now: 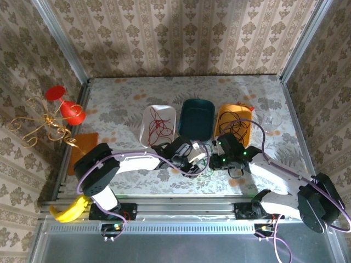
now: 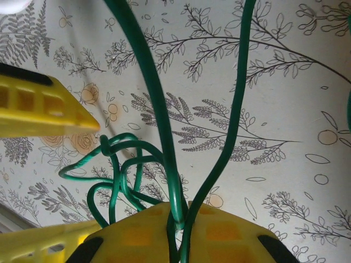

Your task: Untangle the cables

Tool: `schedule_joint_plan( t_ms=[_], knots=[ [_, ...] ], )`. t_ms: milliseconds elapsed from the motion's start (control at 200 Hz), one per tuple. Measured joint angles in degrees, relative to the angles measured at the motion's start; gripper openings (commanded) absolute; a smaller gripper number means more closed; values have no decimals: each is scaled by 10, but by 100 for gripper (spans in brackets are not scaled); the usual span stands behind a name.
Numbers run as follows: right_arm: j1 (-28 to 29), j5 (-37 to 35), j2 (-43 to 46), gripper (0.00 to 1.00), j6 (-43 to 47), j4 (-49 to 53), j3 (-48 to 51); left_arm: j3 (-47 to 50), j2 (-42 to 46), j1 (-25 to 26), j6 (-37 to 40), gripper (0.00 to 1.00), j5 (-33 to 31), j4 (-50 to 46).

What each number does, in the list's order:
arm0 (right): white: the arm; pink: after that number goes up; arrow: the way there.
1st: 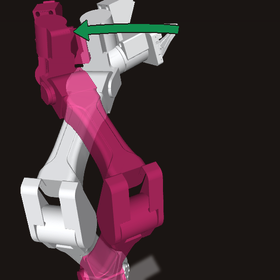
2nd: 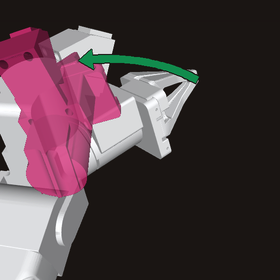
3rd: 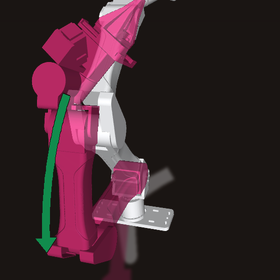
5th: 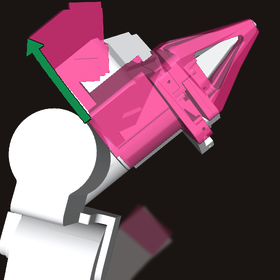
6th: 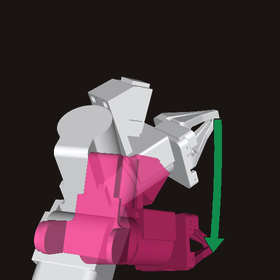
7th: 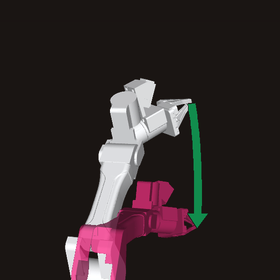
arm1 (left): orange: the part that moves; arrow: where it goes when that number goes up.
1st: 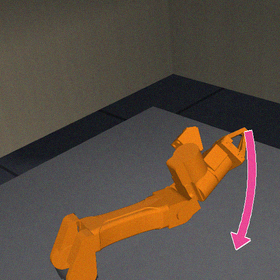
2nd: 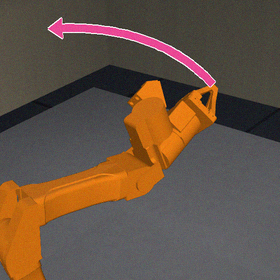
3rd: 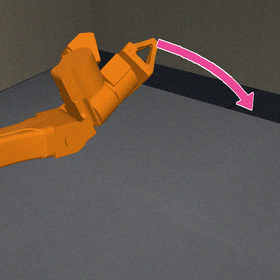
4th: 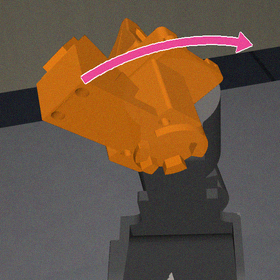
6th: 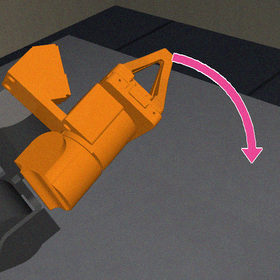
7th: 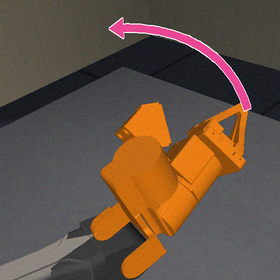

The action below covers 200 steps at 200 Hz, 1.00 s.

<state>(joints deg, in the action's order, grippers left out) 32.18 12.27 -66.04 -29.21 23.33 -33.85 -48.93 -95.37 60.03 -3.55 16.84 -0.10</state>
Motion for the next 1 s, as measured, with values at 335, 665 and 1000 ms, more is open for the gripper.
schedule_joint_plan(
  t_ms=[335,665,1000],
  knots=[
    [-17,-3,29,13,-13,3,14,5,-24,-1,-12,0,-56,61],
    [-91,-42,99,13,-45,23,76,87,213,-44,-11,0,-109,14],
    [-91,10,101,15,-42,16,85,-12,189,-191,-14,0,-108,15]
  ],
)
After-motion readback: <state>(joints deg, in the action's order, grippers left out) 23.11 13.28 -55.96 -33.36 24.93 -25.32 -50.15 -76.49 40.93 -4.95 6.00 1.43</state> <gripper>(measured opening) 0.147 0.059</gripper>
